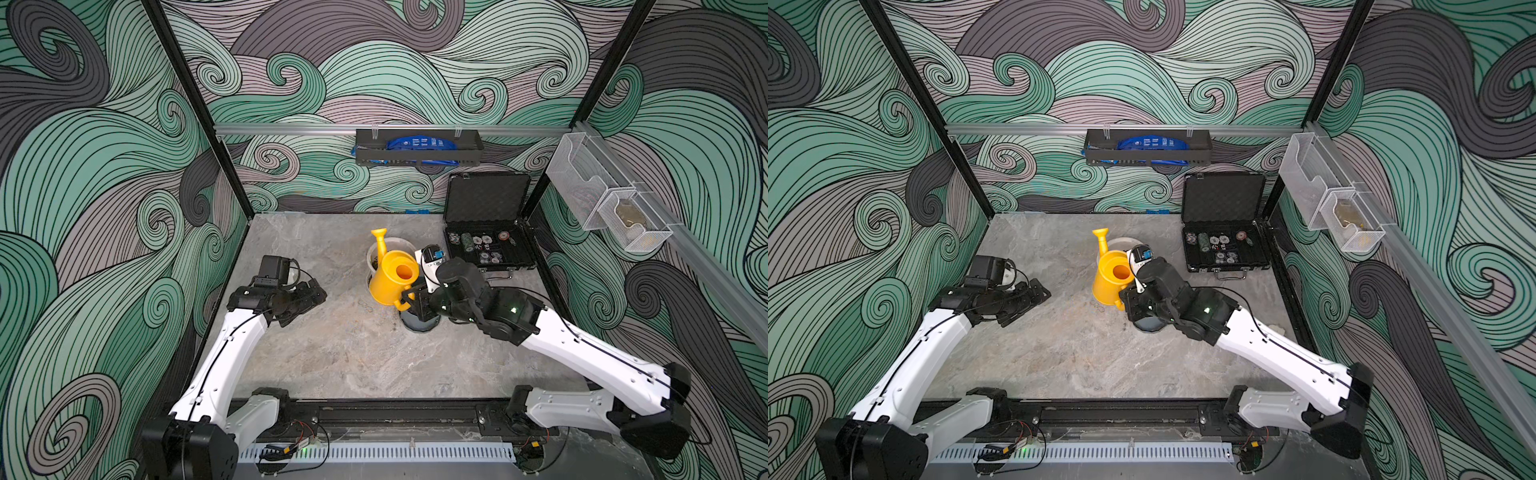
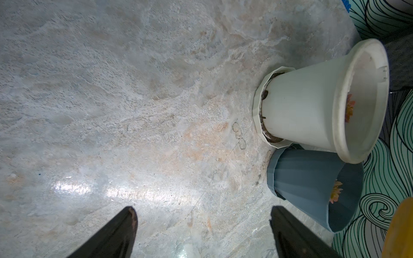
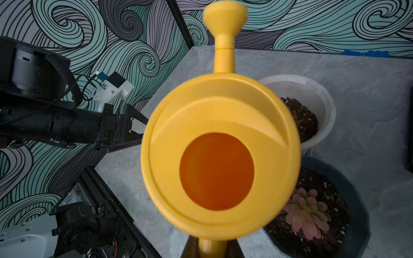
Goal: Water the succulent around the soil edge
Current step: Pick up the watering can from the center of the board, then water the soil of the potted plant with water.
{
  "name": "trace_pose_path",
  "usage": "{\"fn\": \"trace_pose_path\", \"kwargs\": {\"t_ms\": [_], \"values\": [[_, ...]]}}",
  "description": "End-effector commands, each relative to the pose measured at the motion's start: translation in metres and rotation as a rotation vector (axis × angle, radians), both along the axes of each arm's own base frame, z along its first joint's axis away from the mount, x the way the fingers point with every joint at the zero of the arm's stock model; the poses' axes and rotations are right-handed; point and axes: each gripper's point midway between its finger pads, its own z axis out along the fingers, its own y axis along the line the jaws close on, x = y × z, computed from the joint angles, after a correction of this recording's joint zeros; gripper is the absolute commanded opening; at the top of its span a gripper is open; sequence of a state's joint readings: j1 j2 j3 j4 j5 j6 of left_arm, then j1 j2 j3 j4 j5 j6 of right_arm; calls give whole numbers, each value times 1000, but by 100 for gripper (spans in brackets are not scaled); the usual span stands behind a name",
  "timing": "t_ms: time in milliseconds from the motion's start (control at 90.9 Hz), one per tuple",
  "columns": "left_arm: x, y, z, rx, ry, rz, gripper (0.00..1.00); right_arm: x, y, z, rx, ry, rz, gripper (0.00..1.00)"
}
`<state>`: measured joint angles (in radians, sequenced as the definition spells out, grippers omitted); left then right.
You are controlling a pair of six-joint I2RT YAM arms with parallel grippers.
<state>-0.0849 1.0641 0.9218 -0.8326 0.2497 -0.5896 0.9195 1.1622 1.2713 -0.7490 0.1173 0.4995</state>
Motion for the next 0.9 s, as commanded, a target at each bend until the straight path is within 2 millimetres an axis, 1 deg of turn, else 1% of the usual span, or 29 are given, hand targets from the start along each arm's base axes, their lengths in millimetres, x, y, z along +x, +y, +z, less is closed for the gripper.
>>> {"fn": "trace_pose_path", "kwargs": {"t_ms": [0, 121, 253, 308, 374, 451, 484, 550, 605, 737, 836, 891], "values": [[1, -2, 2, -14, -16, -20, 96, -31, -39, -5, -62, 154, -2, 0], [1, -2, 2, -16, -17, -19, 96, -38, -60, 3, 25, 241, -7, 0], [1, -2, 2, -16, -19, -19, 96, -44, -80, -9, -19, 330, -43, 0], [1, -3, 3, -19, -23, -20, 96, -48, -88, -10, -38, 352, -64, 0], [1, -3, 3, -23, -26, -22, 96, -52, -92, -7, -22, 364, -74, 0], [2, -5, 3, -30, -31, -25, 96, -55, -94, -8, -9, 380, -76, 0], [3, -5, 4, -35, -35, -26, 96, -58, -100, -15, -29, 404, -89, 0], [3, -7, 4, -45, -38, -30, 95, -58, -107, -26, -51, 427, -111, 0], [3, -8, 4, -47, -38, -32, 95, -56, -113, -32, -52, 443, -136, 0], [2, -8, 4, -52, -47, -34, 95, -57, -120, -43, -81, 472, -159, 0], [3, -10, 3, -62, -44, -39, 95, -54, -120, -42, -93, 475, -162, 0], [3, -11, 4, -67, -46, -42, 95, -50, -121, -38, -99, 463, -172, 0]]}}
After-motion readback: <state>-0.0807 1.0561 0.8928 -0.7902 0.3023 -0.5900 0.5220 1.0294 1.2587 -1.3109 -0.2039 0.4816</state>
